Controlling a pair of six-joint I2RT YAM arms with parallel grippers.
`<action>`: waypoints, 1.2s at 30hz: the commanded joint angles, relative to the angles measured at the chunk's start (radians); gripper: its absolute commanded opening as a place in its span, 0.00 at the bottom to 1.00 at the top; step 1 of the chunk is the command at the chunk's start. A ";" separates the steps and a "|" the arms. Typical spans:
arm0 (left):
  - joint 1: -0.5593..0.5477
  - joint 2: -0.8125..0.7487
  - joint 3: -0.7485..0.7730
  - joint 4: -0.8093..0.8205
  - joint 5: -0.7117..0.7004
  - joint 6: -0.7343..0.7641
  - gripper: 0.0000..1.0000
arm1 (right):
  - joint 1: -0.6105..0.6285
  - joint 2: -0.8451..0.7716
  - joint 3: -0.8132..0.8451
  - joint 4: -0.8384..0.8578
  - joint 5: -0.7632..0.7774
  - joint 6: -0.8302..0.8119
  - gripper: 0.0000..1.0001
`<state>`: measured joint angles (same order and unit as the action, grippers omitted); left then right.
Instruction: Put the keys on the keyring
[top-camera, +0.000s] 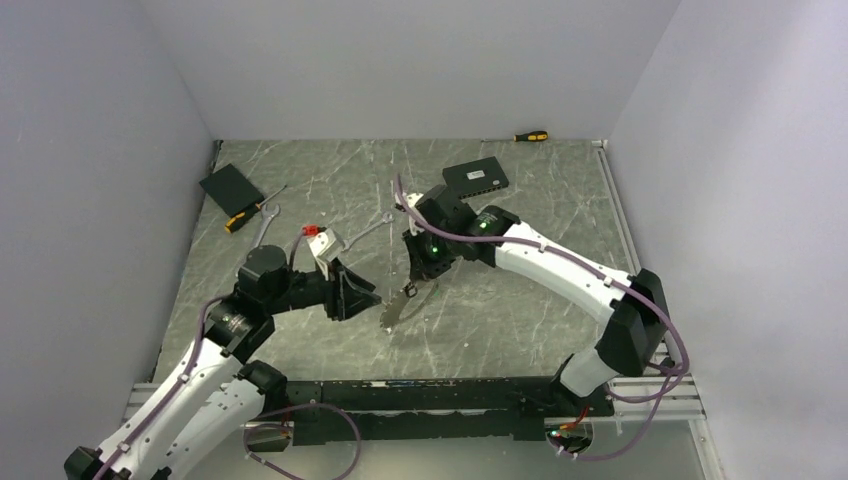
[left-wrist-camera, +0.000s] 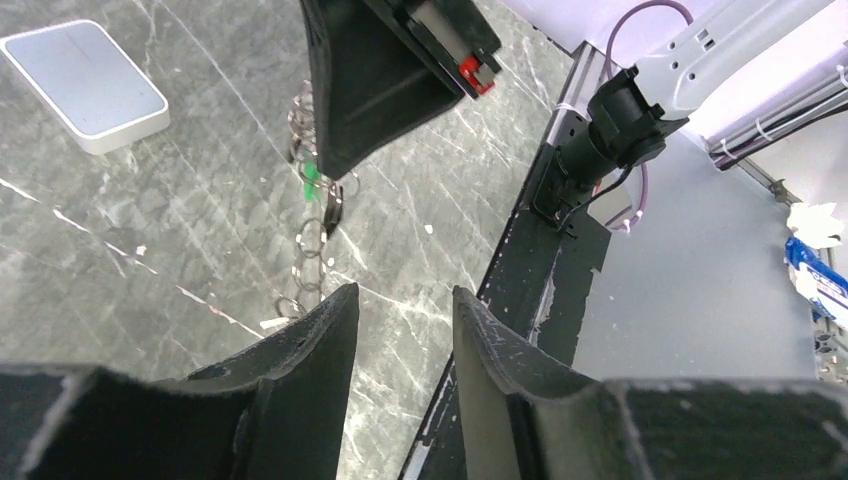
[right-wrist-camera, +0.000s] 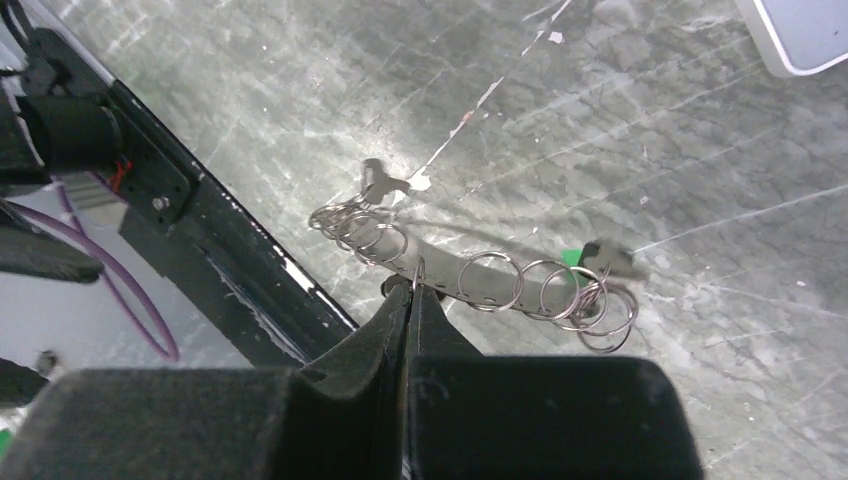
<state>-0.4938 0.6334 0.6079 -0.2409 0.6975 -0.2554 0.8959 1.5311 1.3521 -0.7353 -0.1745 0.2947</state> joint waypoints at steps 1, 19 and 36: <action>-0.052 0.025 -0.002 0.054 -0.087 -0.076 0.45 | -0.066 0.024 0.059 -0.053 -0.149 0.068 0.00; -0.307 0.216 -0.097 0.378 -0.242 -0.200 0.64 | -0.150 -0.043 0.064 0.025 -0.239 0.211 0.00; -0.316 0.277 -0.229 0.642 -0.321 -0.118 0.76 | -0.153 -0.091 -0.004 0.069 -0.329 0.244 0.00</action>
<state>-0.8059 0.9012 0.3874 0.2741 0.4049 -0.4011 0.7448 1.4879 1.3617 -0.7406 -0.4519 0.4999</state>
